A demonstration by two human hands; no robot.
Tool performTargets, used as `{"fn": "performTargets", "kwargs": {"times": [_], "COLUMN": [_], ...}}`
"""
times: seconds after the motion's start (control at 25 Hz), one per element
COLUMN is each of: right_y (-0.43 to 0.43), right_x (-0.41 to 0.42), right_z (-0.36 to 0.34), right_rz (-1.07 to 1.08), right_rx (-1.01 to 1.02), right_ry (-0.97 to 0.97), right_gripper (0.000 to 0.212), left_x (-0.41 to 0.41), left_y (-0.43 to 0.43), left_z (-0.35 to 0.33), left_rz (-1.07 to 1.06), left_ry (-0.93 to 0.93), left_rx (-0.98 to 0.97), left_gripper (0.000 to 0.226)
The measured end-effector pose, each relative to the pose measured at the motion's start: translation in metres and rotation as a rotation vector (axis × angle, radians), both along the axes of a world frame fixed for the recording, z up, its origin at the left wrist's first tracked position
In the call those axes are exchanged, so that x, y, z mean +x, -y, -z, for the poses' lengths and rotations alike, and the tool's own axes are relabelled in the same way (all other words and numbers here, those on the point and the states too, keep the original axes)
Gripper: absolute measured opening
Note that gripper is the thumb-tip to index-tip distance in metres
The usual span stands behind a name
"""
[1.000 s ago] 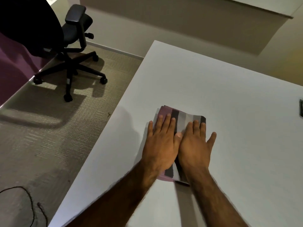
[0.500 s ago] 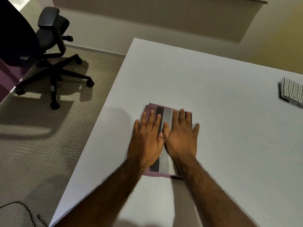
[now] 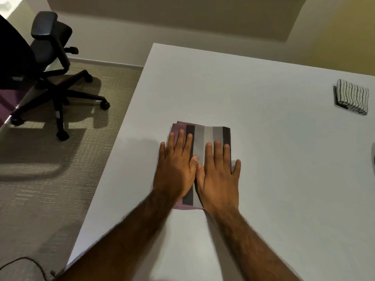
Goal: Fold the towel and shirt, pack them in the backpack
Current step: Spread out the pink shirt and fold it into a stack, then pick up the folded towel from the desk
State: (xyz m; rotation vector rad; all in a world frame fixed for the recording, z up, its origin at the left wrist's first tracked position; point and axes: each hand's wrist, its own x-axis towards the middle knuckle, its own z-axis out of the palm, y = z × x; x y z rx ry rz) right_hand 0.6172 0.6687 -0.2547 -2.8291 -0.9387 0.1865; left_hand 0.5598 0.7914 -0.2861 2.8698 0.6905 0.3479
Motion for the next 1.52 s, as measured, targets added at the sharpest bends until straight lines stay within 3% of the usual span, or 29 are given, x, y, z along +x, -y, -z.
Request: {"fn": "performTargets", "kwargs": {"times": [0.16,0.36,0.64,0.84,1.0,1.16,1.32,1.52], "right_y": [-0.003,-0.025,-0.006,0.034,0.108,0.196,0.247,0.257], "right_x": [0.004,0.034,0.046,0.076,0.177,0.320,0.444,0.511], "right_z": [-0.008,-0.013,-0.012,-0.017,-0.004,-0.016,-0.033,-0.022], "right_rz": [0.001,-0.051,-0.007,-0.155,-0.032,0.176,0.290,0.295], "right_rx": [-0.010,-0.074,-0.059,0.126,0.017,-0.033,-0.099,-0.080], "right_ry": [-0.012,-0.005,-0.019,-0.190,-0.054,0.021,0.006,-0.089], "right_gripper": [0.088,0.074,0.073,0.073,0.077,0.079,0.077,0.065], "left_x": [-0.002,0.002,0.020,0.028,0.118,0.243,0.362,0.476], "left_y": [0.001,-0.002,0.011,0.024,0.070,0.125,0.170,0.205], "left_z": [0.002,0.003,-0.002,-0.036,-0.076,-0.069,-0.059,-0.055], "left_rz": [0.007,0.016,-0.003,-0.058,0.080,0.224,0.347,0.391], "left_ry": [0.011,0.003,-0.144,-0.092,-0.054,-0.111,-0.181,-0.193], "left_rx": [-0.021,-0.017,0.012,0.076,0.194,0.030,-0.021,-0.048], "left_gripper": [0.064,0.064,0.071,0.072,0.069,0.076,0.084,0.080]}}
